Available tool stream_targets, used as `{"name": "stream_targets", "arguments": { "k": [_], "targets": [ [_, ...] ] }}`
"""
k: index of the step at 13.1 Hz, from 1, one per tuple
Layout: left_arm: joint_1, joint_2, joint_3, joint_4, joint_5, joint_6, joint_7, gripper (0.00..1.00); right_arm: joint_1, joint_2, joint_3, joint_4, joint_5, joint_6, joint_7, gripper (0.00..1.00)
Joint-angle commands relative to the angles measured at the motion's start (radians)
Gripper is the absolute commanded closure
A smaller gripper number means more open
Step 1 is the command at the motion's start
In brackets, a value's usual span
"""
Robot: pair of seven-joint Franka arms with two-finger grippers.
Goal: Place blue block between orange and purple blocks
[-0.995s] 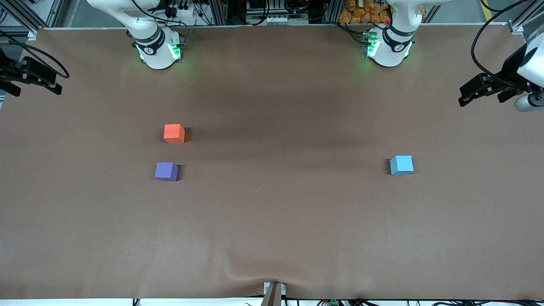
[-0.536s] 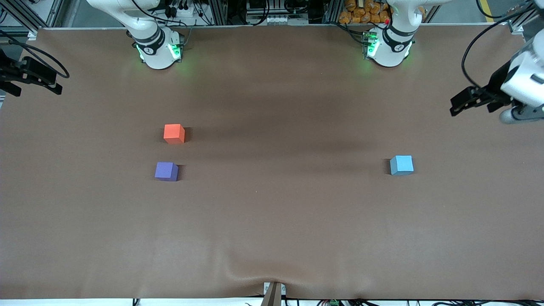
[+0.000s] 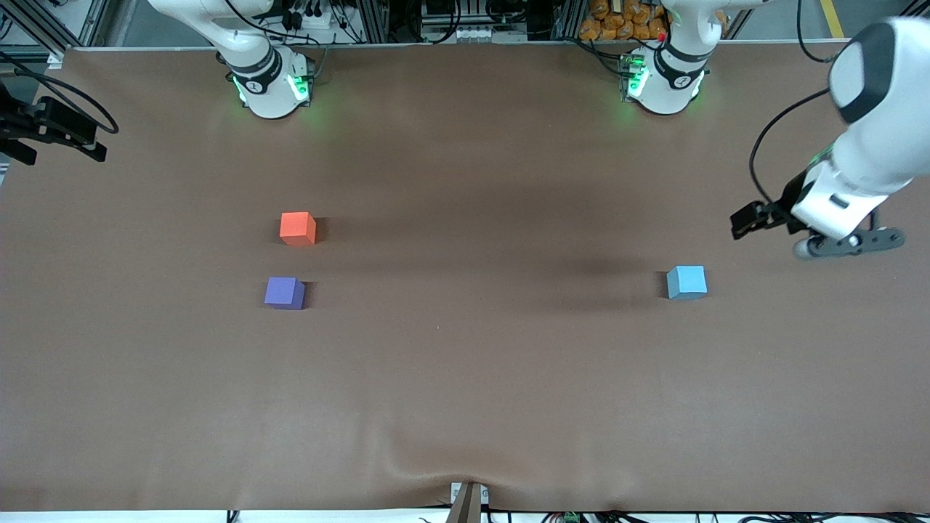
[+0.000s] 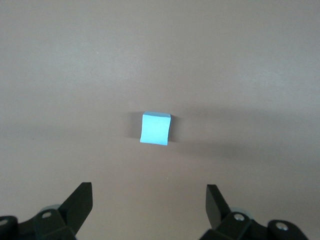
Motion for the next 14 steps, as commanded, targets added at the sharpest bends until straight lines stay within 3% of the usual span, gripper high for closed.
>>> {"name": "stream_targets", "arguments": {
  "k": [1,7,14],
  "targets": [
    [0.006,0.013,-0.003,-0.086,-0.016,0.113,-0.011,0.0,-0.015,0.003,0.006,0.015,0.019,-0.009,-0.011,0.0],
    [0.02,0.054,-0.003,-0.304,-0.006,0.408,-0.008,0.0,-0.017,0.003,0.006,0.015,0.019,-0.009,-0.011,0.0],
    [0.043,0.24,-0.003,-0.331,-0.006,0.643,0.012,0.0,-0.018,0.003,0.006,0.013,0.019,-0.009,-0.011,0.0]
  ]
}}
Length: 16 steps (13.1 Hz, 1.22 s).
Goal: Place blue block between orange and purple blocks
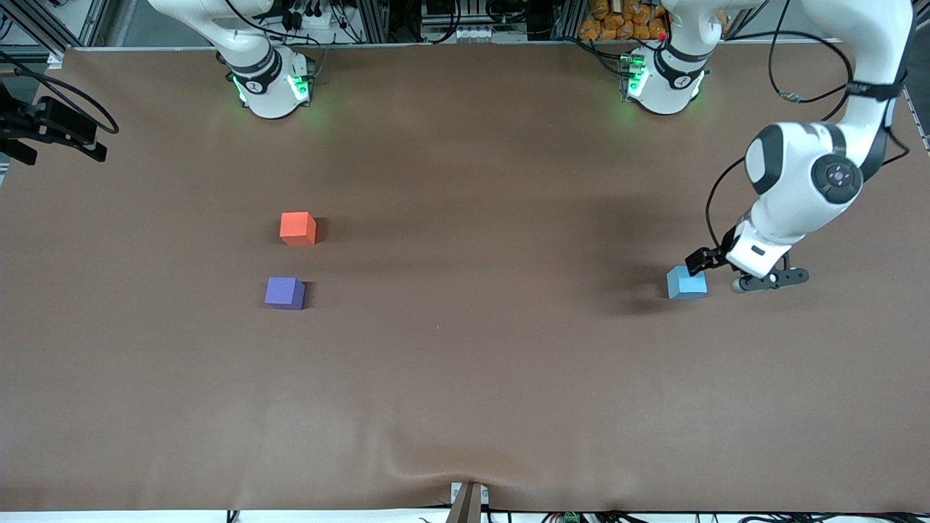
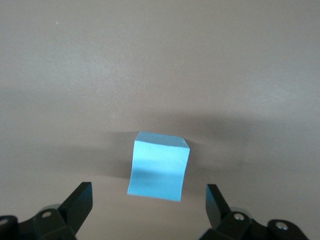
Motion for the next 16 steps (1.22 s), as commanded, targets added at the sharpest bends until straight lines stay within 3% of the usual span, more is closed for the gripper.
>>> {"name": "stream_targets", "arguments": {
  "k": [1,9,10,13,15,16],
  "targets": [
    [0.006,0.06,-0.005,0.004,-0.005,0.065,0.012,0.0,-0.018,0.003,0.006,0.013,0.018,-0.009,-0.011,0.0],
    [0.004,0.15,-0.007,0.009,-0.002,0.109,0.087,0.0,-0.018,0.003,0.006,0.013,0.018,-0.009,-0.011,0.0],
    [0.003,0.152,-0.007,0.009,-0.003,0.111,0.087,0.06,-0.018,0.003,0.006,0.013,0.018,-0.009,-0.011,0.0],
    [-0.005,0.172,-0.009,0.015,-0.003,0.111,0.086,0.72,-0.018,0.003,0.006,0.013,0.018,-0.011,-0.011,0.0],
    [-0.008,0.171,-0.012,0.024,-0.003,0.109,0.083,0.89,-0.018,0.003,0.006,0.013,0.018,-0.009,-0.011,0.0],
    [-0.015,0.169,-0.018,0.038,-0.003,0.106,0.067,0.9,-0.018,0.003,0.006,0.013,0.018,-0.01,-0.011,0.0]
  ]
}}
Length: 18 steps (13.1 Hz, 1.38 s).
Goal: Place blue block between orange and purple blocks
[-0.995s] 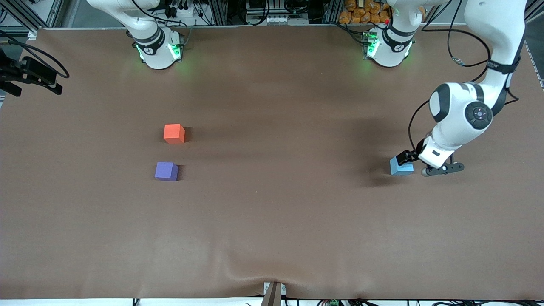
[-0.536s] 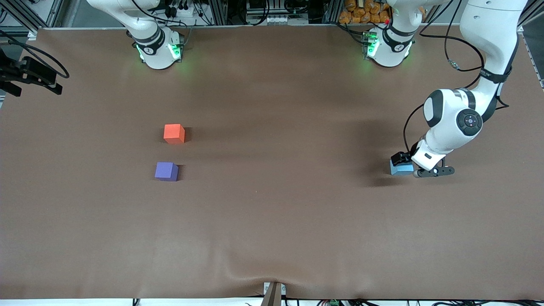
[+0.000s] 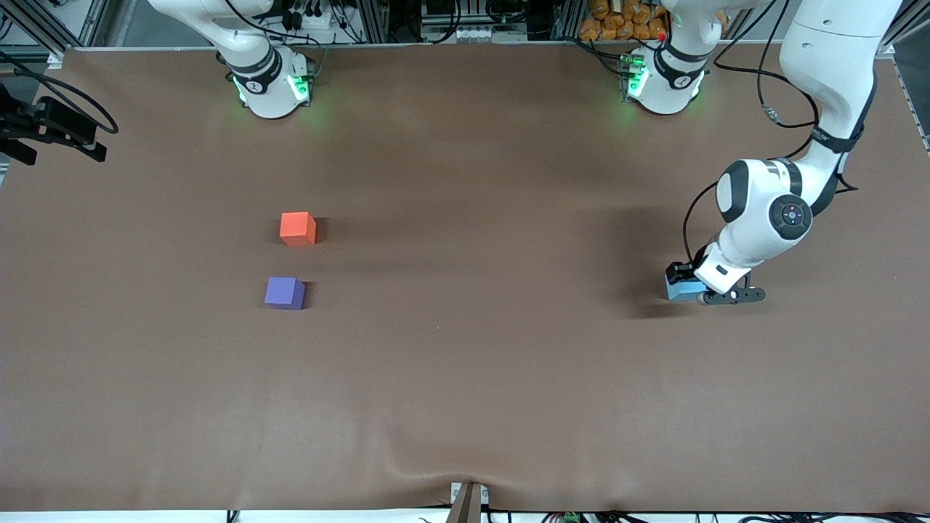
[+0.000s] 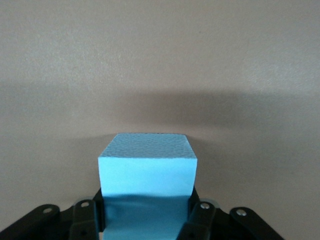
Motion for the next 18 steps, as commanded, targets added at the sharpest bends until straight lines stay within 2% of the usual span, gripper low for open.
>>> {"name": "stream_targets", "arguments": {
  "k": [1,4,5,8,10,12,18],
  "targets": [
    [-0.023,0.002,-0.028,0.042,-0.003,0.004,-0.012,0.9,-0.018,0.003,0.007,0.013,0.018,-0.009,-0.011,0.0],
    [-0.128,0.017,-0.044,0.141,-0.006,-0.024,-0.095,0.91,-0.017,0.003,0.007,0.013,0.018,-0.009,-0.011,0.0],
    [-0.171,0.035,-0.044,0.184,-0.008,-0.041,-0.129,0.95,-0.017,0.003,0.007,0.013,0.018,-0.009,-0.011,0.0],
    [-0.289,0.083,-0.044,0.337,-0.017,-0.128,-0.229,0.96,-0.015,0.003,0.007,0.015,0.018,-0.009,-0.011,0.0],
    [-0.39,0.145,-0.044,0.472,-0.02,-0.185,-0.29,1.0,-0.017,0.003,0.005,0.015,0.018,-0.009,-0.011,0.0],
    [-0.484,0.234,-0.044,0.598,-0.02,-0.193,-0.351,1.0,-0.015,0.003,0.007,0.015,0.018,-0.009,-0.011,0.0],
    [-0.737,0.458,-0.036,0.871,-0.013,-0.187,-0.338,1.0,-0.012,0.005,0.007,0.016,0.016,-0.009,-0.01,0.0]
  ]
}}
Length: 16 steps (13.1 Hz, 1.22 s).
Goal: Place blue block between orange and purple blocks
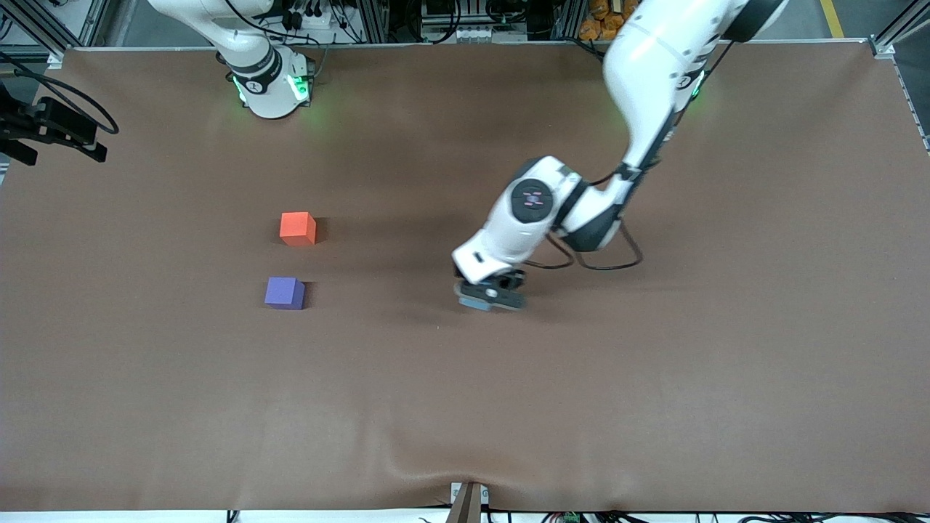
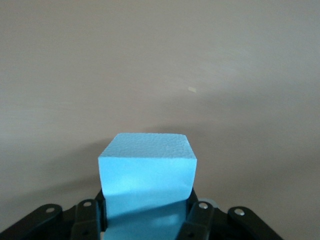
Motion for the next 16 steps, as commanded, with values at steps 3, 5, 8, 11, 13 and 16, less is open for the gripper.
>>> {"name": "stream_targets", "arguments": {
  "k": [3,5,8,11,13,16],
  "targets": [
    [-0.146,0.144,0.025,0.207,-0.011,-0.013,0.043,1.0,-0.012,0.004,0.007,0.016,0.016,-0.01,-0.01,0.0],
    [-0.172,0.164,0.027,0.207,-0.009,0.002,0.058,1.0,-0.012,0.005,0.007,0.018,0.016,-0.01,-0.01,0.0],
    [-0.181,0.185,0.027,0.199,-0.011,0.01,0.029,0.24,-0.012,0.005,0.007,0.016,0.016,-0.01,-0.01,0.0],
    [-0.18,0.167,0.025,0.198,-0.017,0.01,-0.003,0.0,-0.012,0.005,0.007,0.016,0.016,-0.01,-0.01,0.0],
    [-0.18,0.11,0.016,0.198,-0.017,-0.01,-0.119,0.0,-0.012,0.005,0.007,0.016,0.016,-0.01,-0.01,0.0],
    [-0.163,-0.026,0.03,0.195,-0.001,-0.161,-0.227,0.0,-0.007,0.013,0.008,0.016,0.016,-0.01,-0.01,0.0]
  ]
}}
